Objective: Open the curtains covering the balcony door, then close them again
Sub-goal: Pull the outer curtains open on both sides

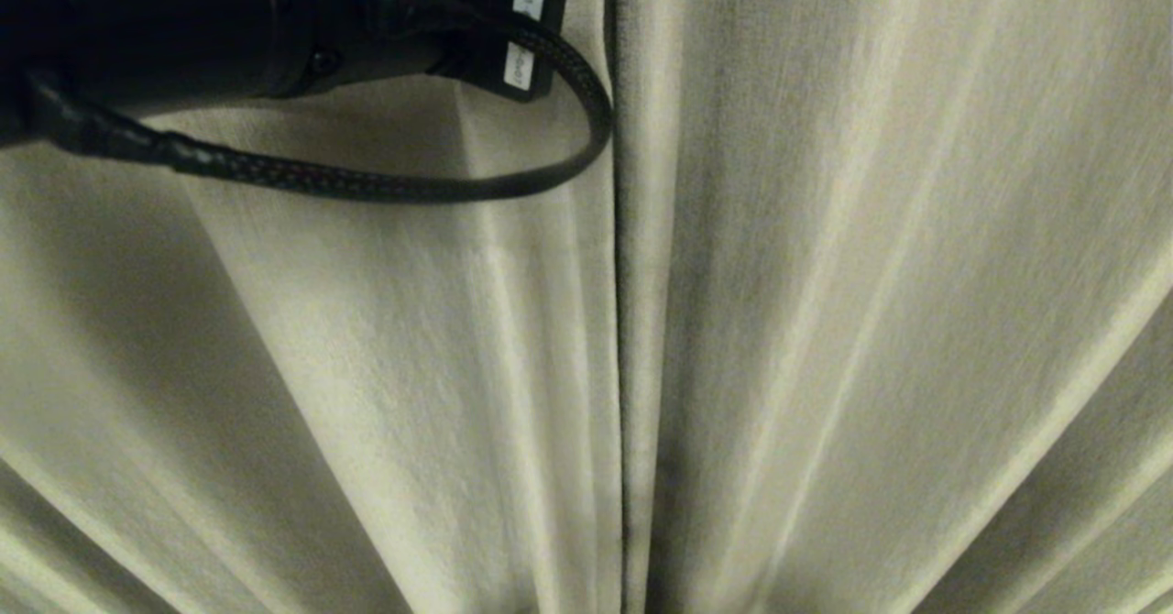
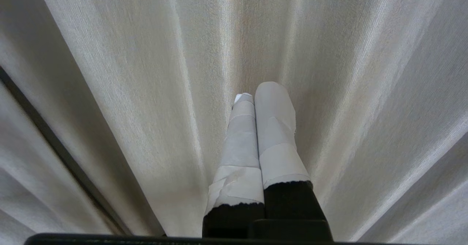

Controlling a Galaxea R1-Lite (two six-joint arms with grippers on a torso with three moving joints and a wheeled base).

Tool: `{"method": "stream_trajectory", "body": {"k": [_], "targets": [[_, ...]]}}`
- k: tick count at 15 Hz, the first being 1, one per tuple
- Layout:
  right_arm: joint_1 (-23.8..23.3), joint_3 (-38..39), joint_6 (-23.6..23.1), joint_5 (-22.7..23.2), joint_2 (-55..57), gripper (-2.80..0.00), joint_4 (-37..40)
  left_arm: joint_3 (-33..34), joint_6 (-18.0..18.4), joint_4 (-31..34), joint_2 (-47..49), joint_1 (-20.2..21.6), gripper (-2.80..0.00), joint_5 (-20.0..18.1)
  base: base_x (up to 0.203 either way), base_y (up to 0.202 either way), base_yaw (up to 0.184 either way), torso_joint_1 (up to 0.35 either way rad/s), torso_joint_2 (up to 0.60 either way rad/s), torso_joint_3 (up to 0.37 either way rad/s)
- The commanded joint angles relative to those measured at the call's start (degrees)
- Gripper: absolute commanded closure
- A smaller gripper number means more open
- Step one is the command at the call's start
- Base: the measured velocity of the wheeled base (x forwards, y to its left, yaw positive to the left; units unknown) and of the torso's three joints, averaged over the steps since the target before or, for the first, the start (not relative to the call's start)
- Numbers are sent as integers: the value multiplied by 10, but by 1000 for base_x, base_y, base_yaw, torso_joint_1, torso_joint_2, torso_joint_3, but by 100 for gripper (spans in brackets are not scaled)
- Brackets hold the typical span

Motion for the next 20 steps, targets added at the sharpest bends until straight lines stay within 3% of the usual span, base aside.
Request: {"method": "stream_trajectory", "body": {"k": [1,10,14,20], "targets": [[0,1,0,0,0,0,0,3,1,0,-10,0,0,25,0,0,0,0,0,0],[0,0,0,0,0,0,0,4,0,0,-19,17,0,26,0,0,0,0,0,0],[0,0,0,0,0,0,0,9,-3,-3,-24,53,0,20,0,0,0,0,0,0],[0,1,0,0,0,0,0,80,-5,-108,-48,122,0,-11,0,0,0,0,0,0]]}}
